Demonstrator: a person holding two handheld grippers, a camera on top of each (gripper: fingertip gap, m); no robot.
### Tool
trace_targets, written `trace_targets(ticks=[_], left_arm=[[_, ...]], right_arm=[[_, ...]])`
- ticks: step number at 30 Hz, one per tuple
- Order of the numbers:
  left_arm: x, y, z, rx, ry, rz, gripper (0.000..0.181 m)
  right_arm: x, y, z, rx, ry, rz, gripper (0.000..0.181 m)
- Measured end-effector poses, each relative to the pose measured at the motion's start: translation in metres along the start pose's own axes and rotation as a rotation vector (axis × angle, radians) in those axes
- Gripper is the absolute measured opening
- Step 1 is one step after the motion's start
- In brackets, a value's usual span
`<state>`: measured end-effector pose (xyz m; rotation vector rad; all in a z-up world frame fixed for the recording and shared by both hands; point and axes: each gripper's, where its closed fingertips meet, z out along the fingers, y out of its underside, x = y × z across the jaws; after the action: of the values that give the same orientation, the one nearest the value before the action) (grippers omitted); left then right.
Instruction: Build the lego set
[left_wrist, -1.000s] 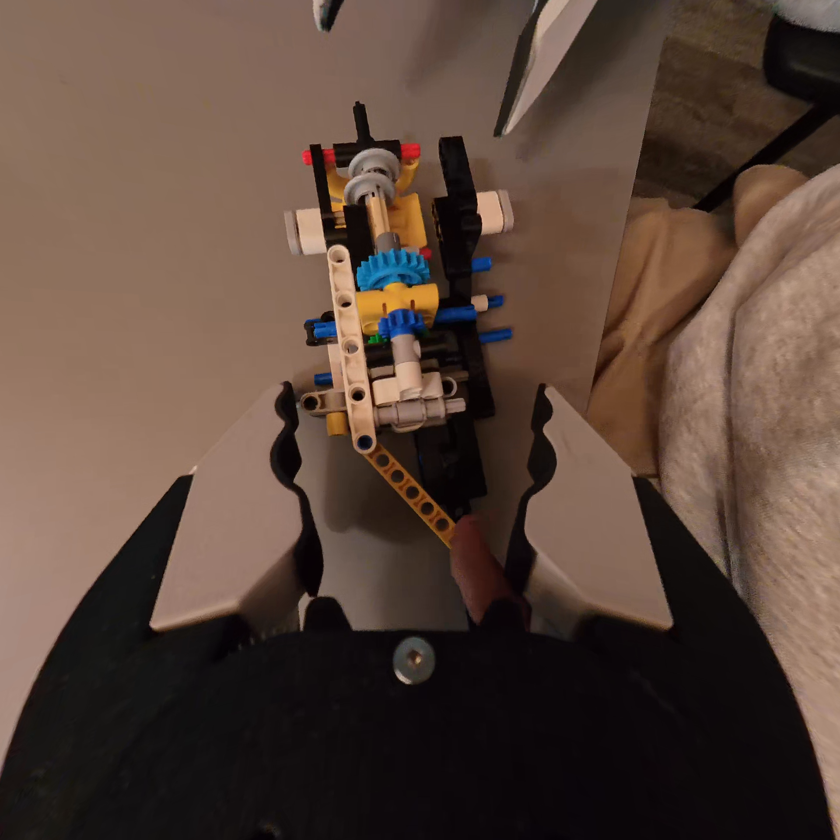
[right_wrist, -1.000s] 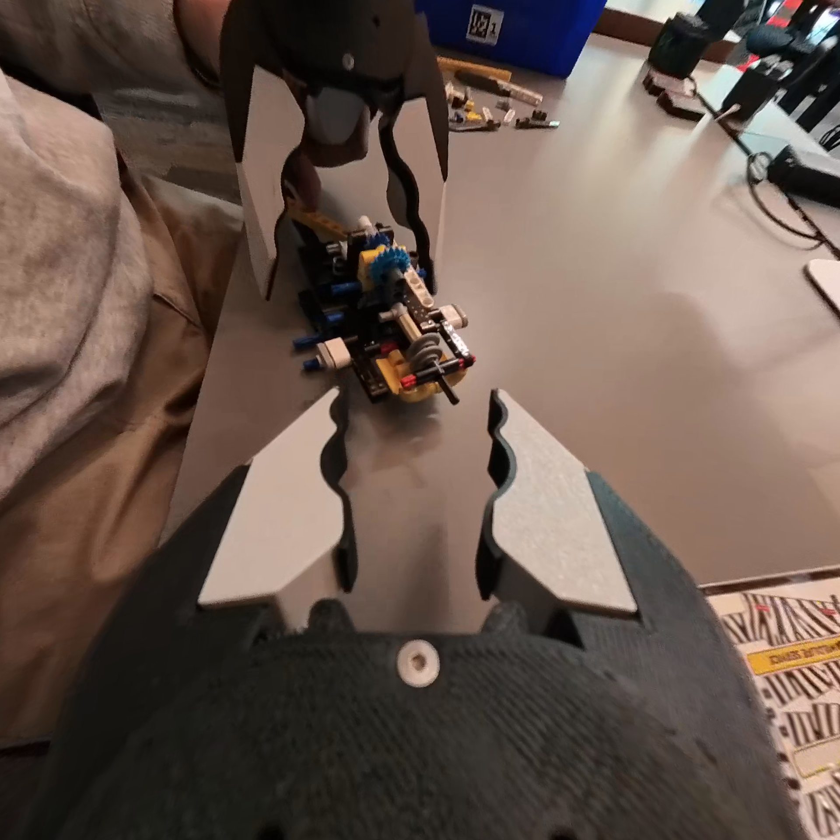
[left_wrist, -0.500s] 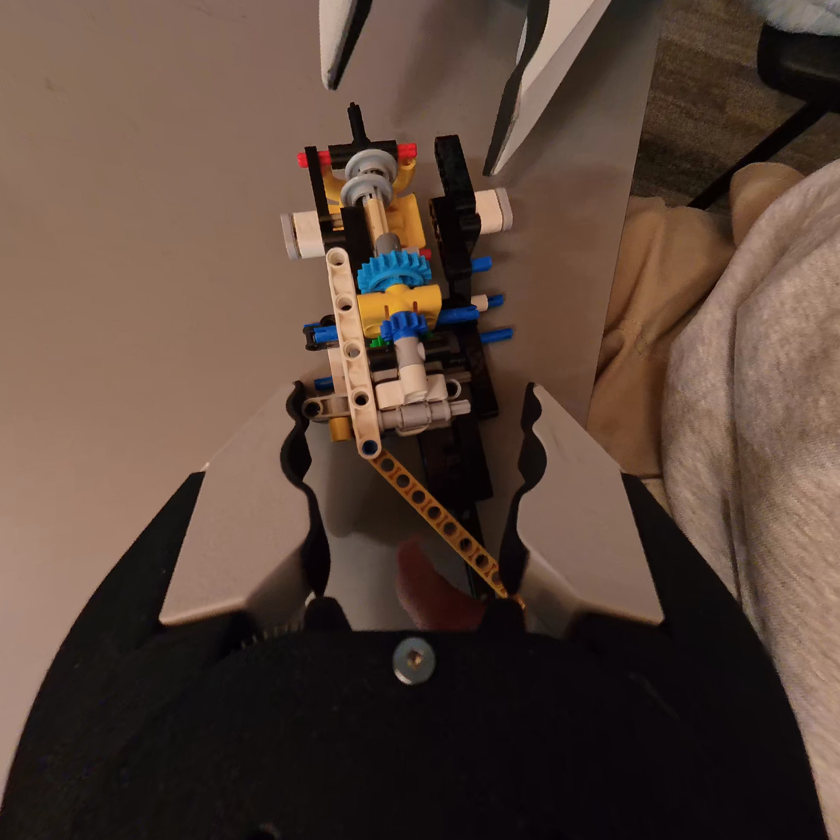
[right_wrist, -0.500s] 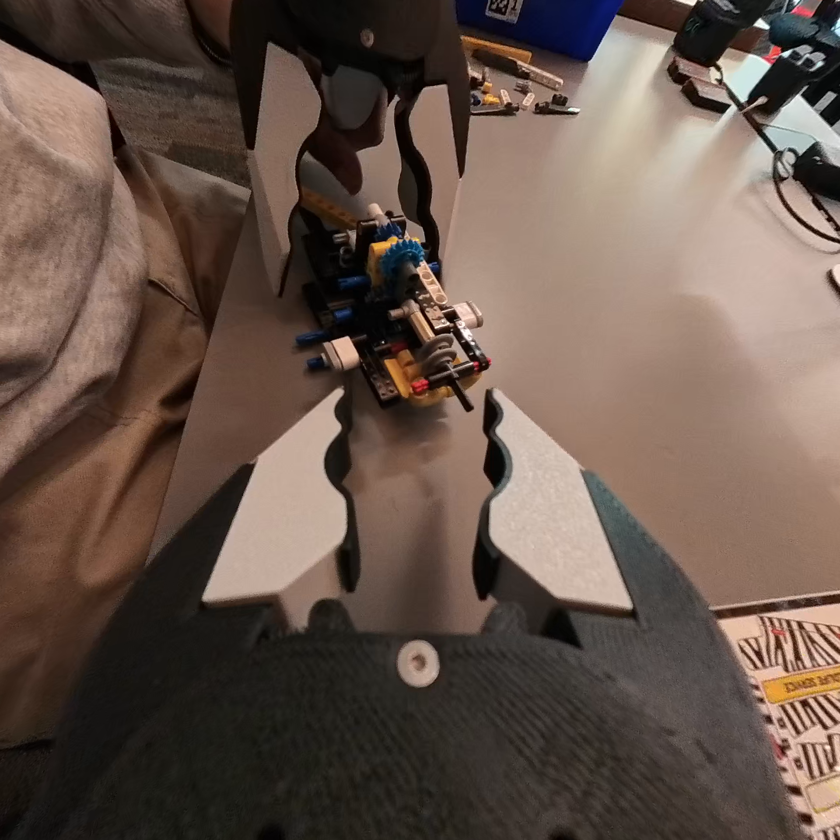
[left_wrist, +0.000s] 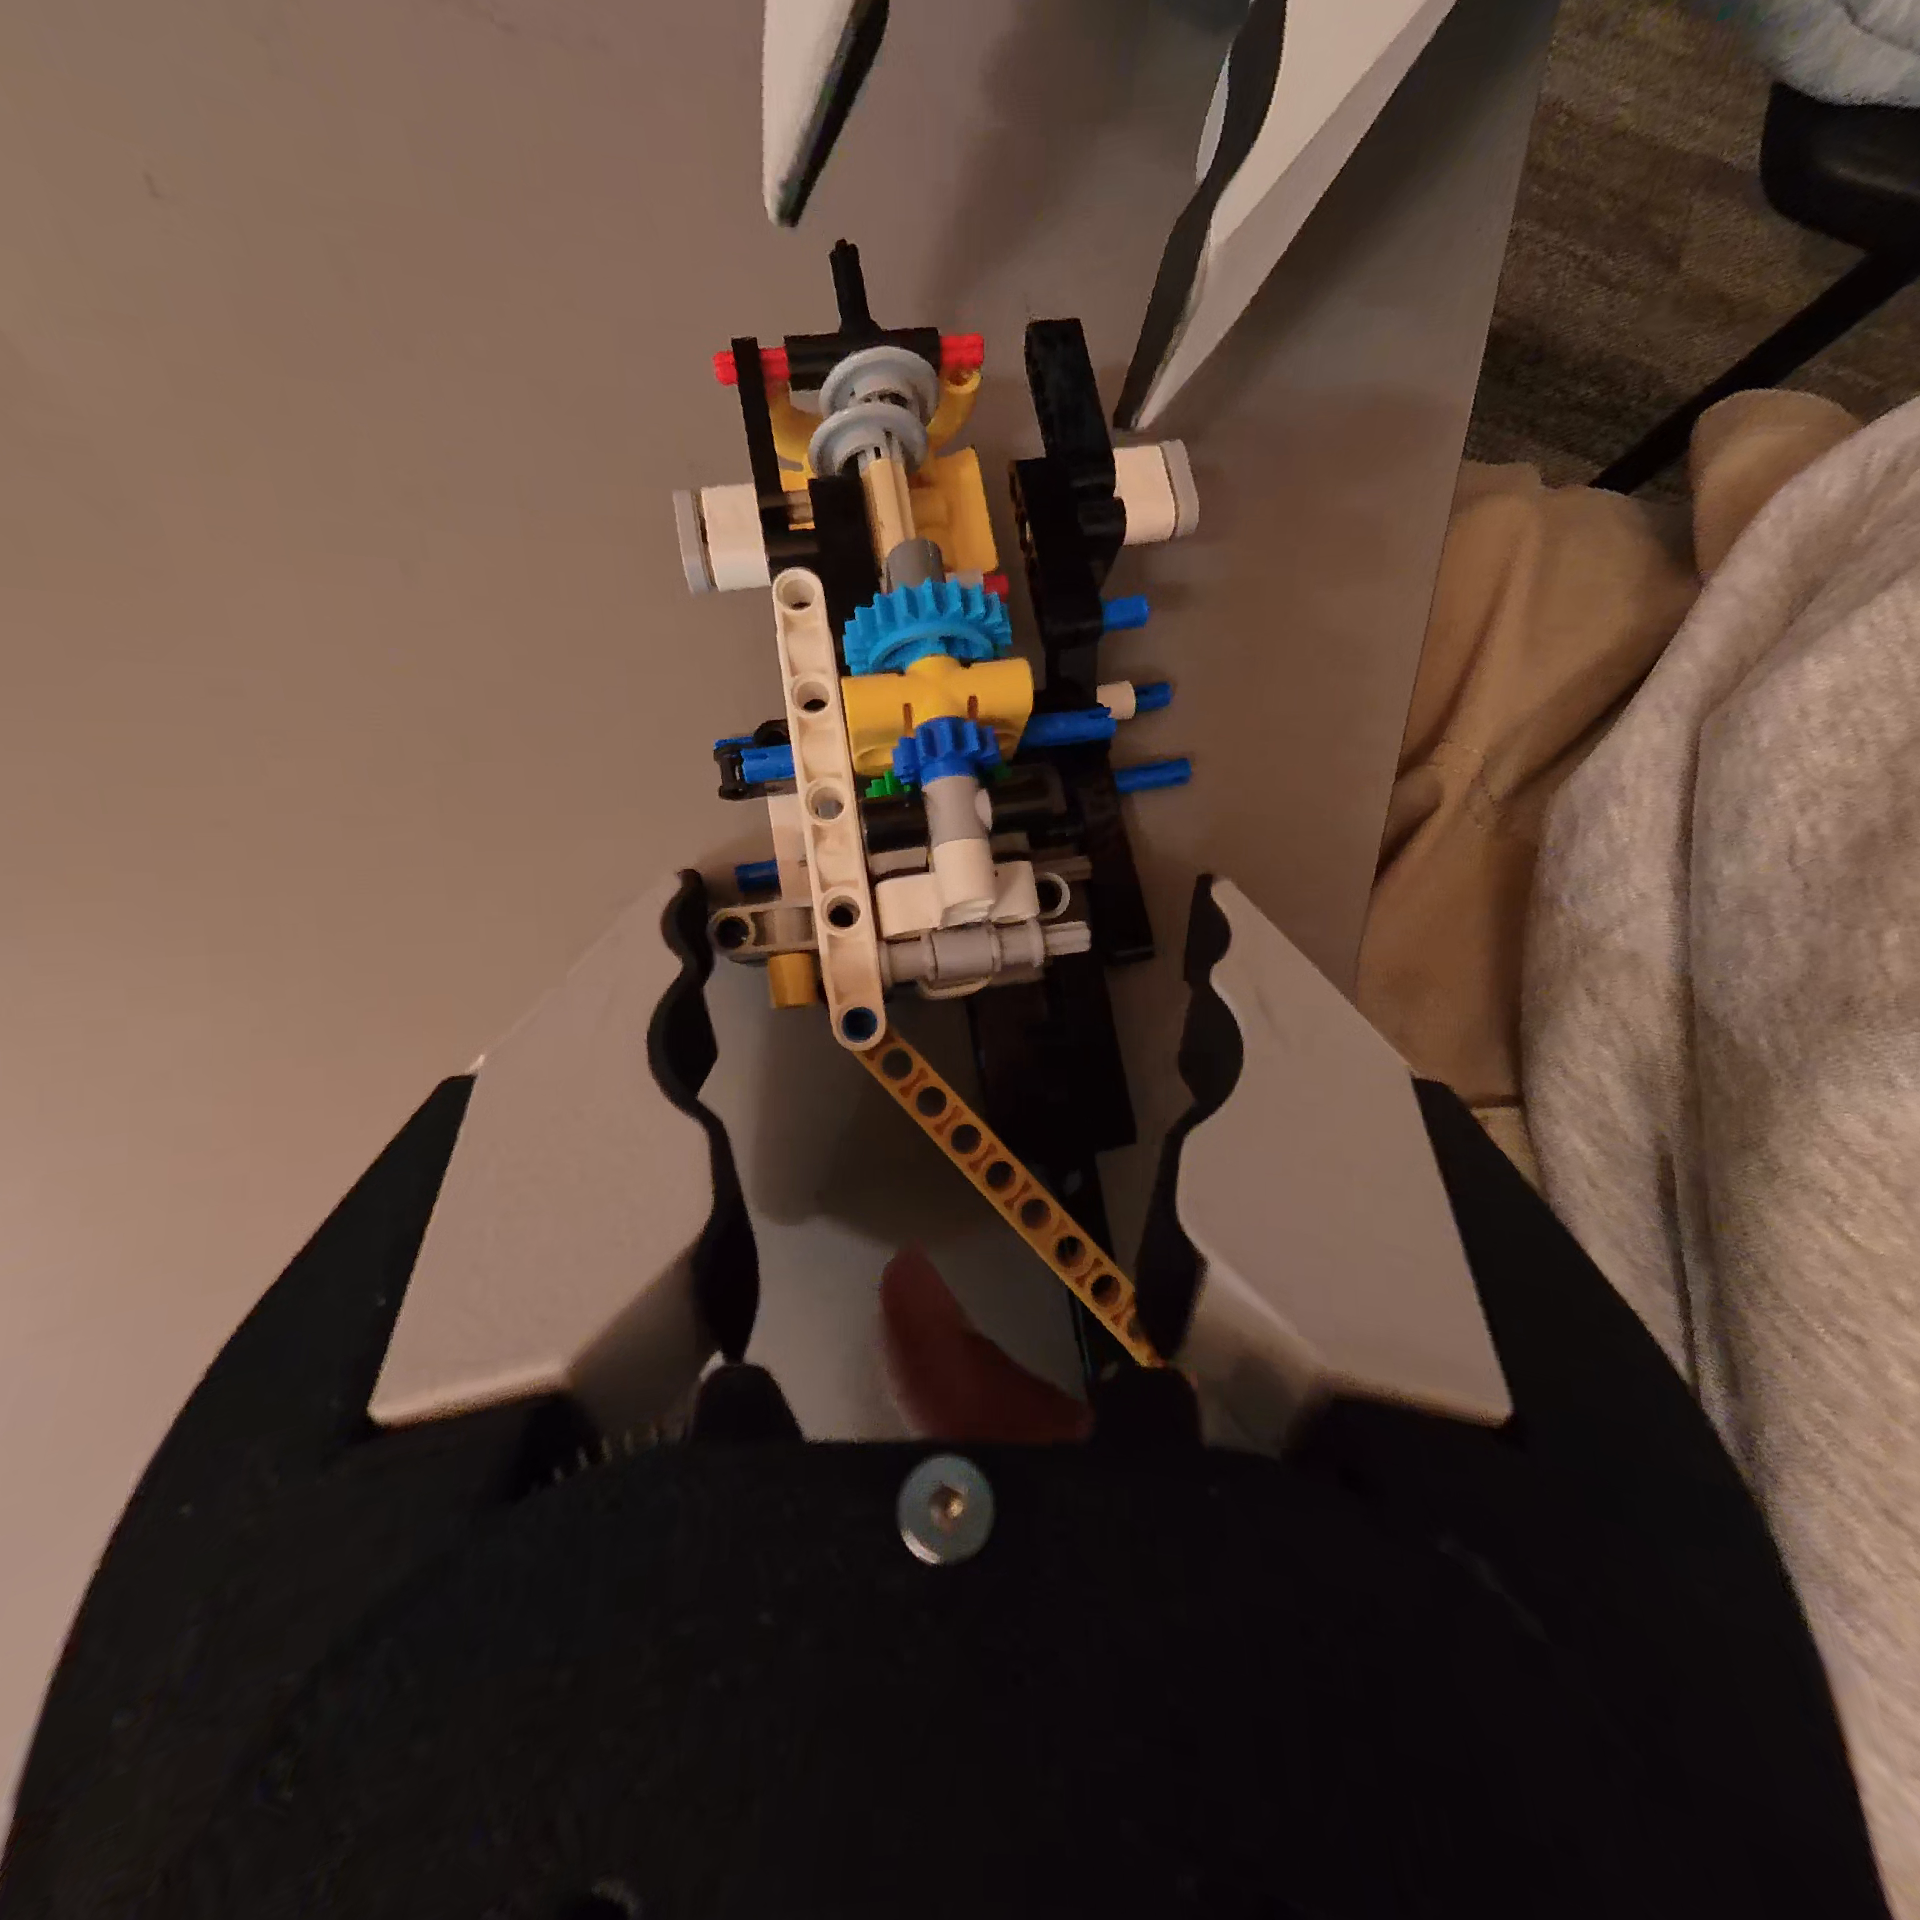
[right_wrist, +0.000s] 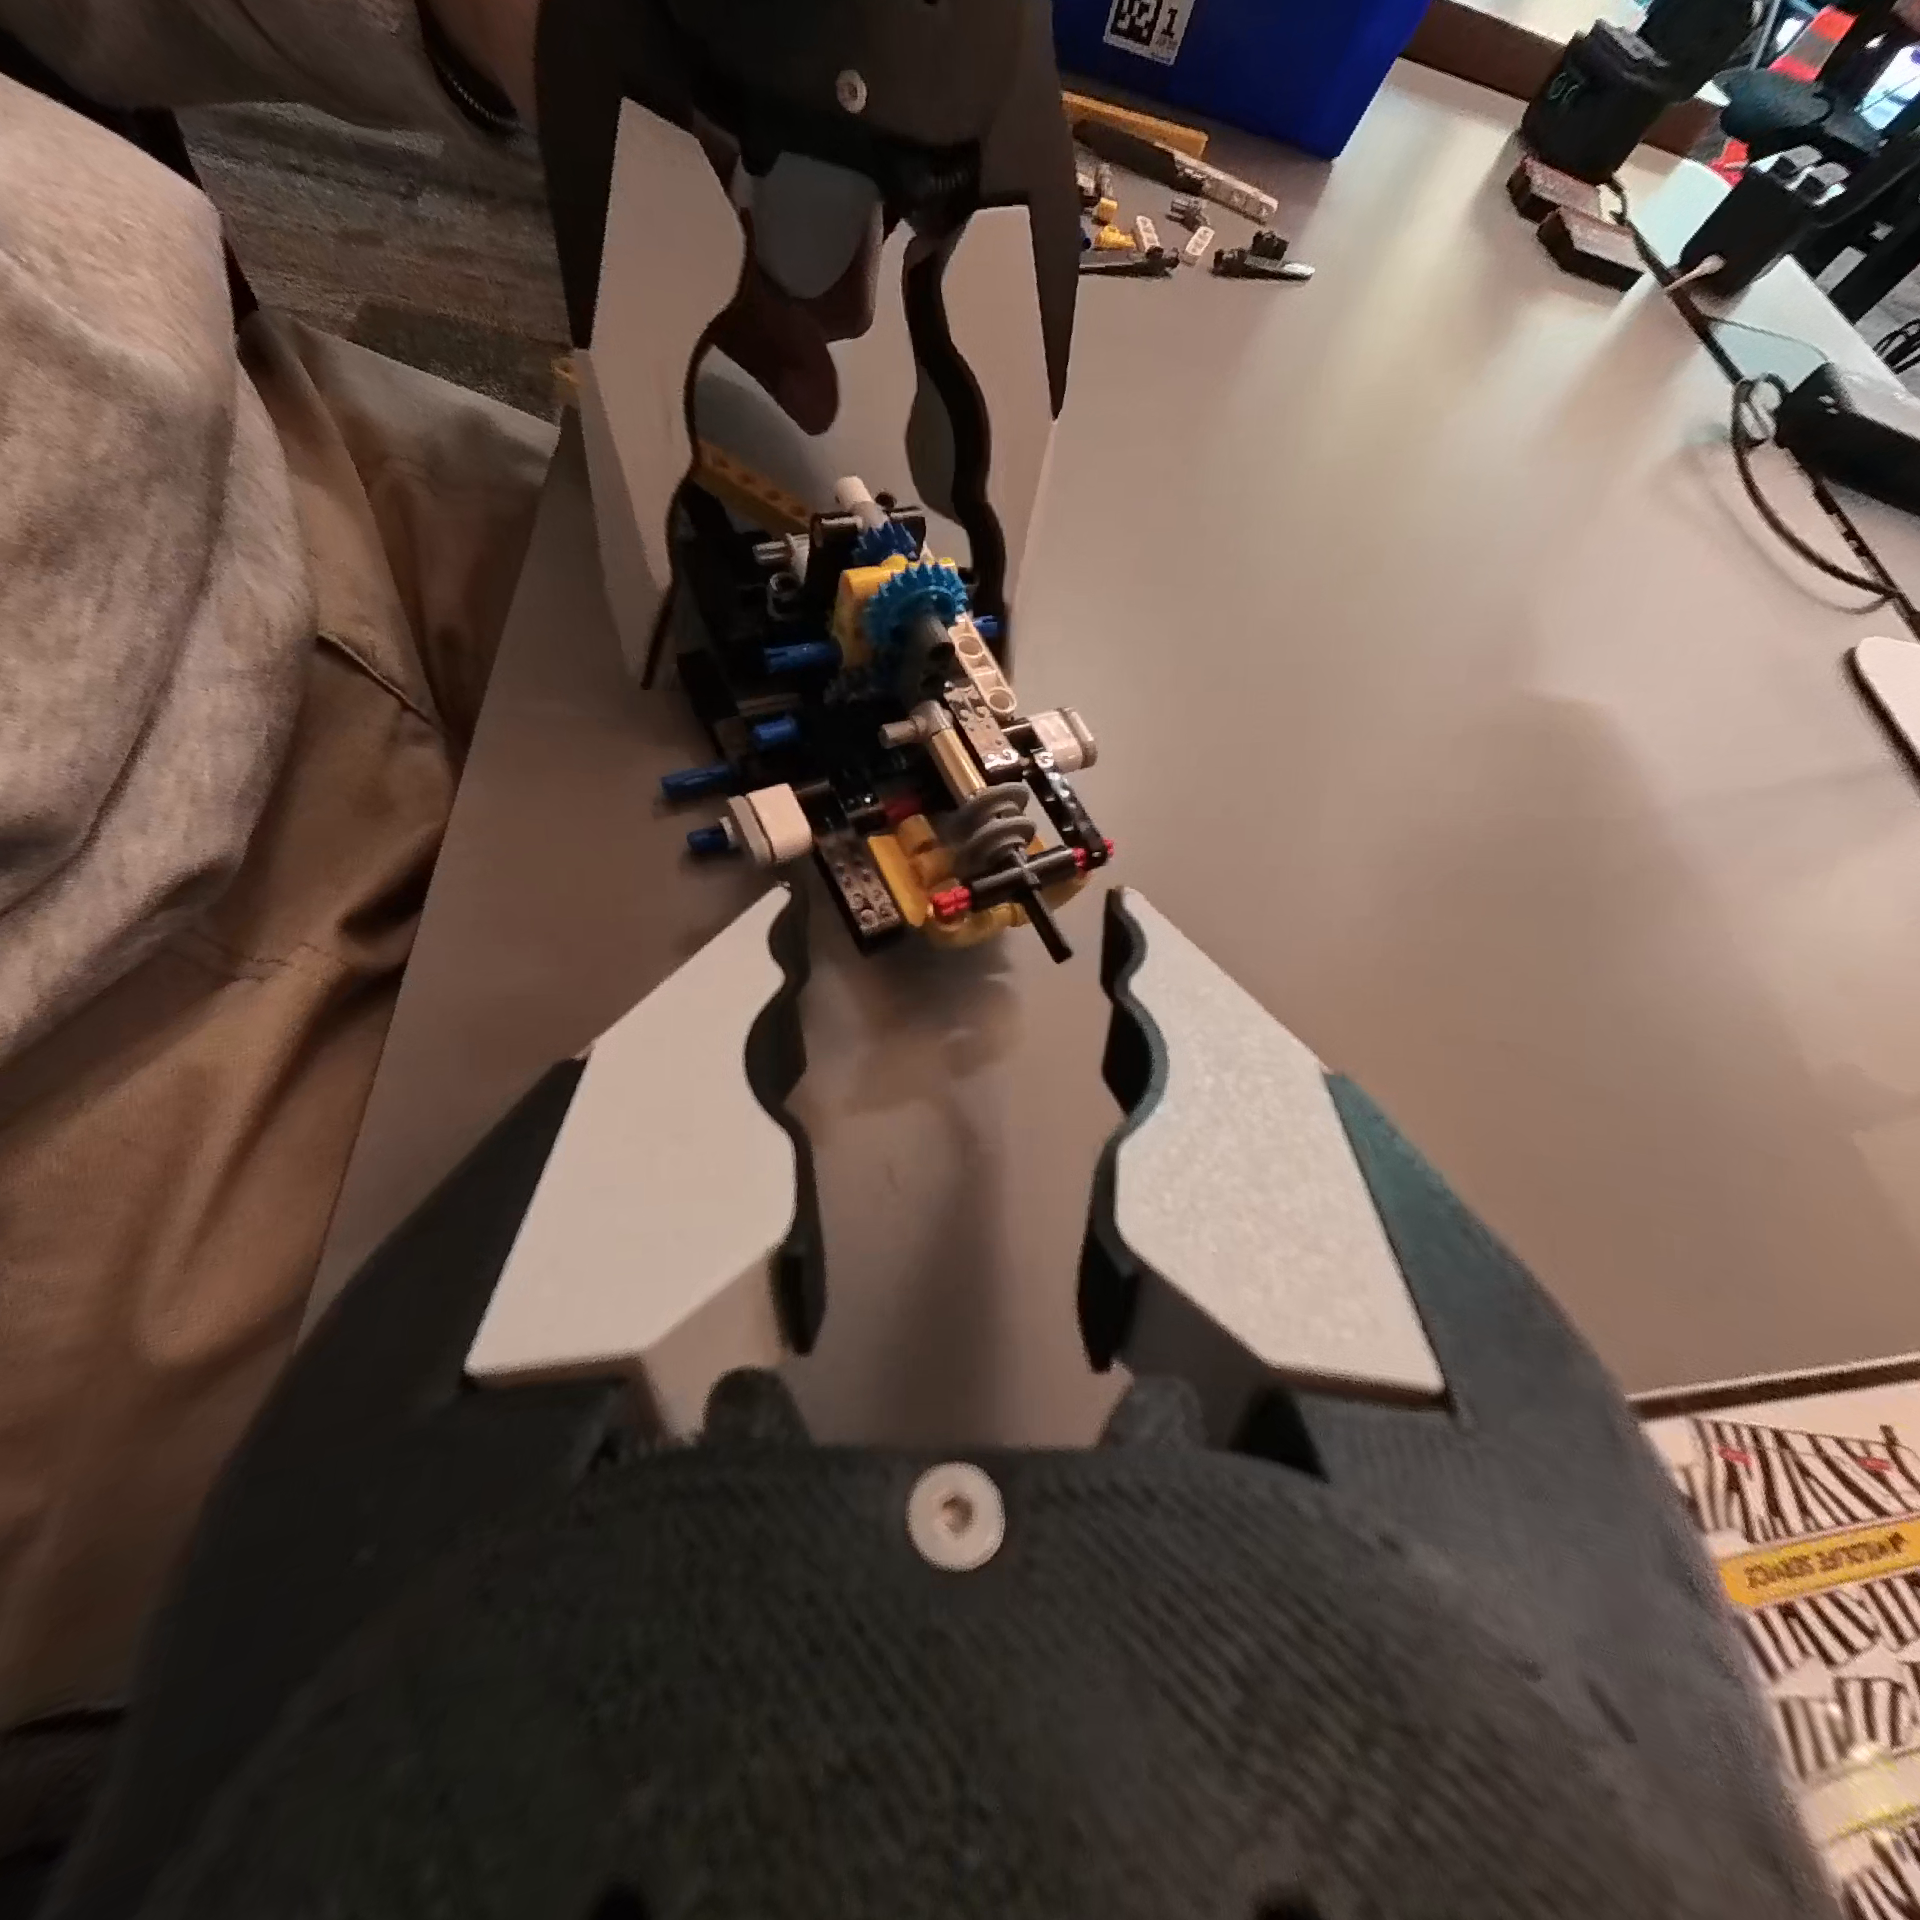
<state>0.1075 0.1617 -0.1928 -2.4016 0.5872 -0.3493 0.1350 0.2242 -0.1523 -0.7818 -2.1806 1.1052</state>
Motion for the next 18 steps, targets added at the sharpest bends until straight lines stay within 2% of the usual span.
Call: trace_targets(ticks=[5,8,11,14,16,17,18], left_arm=[[-0.012,0.003,-0.012,-0.008,-0.05,-0.075,0.103],[-0.023,0.001,-0.028,0.041,-0.11,-0.12,0.111],[-0.039,-0.001,-0.044,0.096,-0.228,-0.135,0.119],[-0.054,-0.011,-0.066,0.188,-0.415,-0.028,0.111],[-0.055,-0.025,-0.08,0.313,-0.542,0.026,0.083],[-0.049,-0.027,-0.079,0.328,-0.538,0.047,0.08],[-0.036,-0.023,-0.07,0.287,-0.458,0.07,0.079]], right_arm=[[0.007,-0.01,-0.018,0.058,0.058,0.044,0.056],[0.011,-0.016,-0.028,0.091,0.109,0.067,0.056],[0.013,-0.021,-0.035,0.115,0.168,0.075,0.059],[0.015,-0.024,-0.037,0.121,0.217,0.102,0.062],[0.011,-0.027,-0.035,0.127,0.215,0.116,0.064],[0.008,-0.027,-0.033,0.12,0.204,0.117,0.065],[0.006,-0.025,-0.03,0.107,0.191,0.117,0.066]])
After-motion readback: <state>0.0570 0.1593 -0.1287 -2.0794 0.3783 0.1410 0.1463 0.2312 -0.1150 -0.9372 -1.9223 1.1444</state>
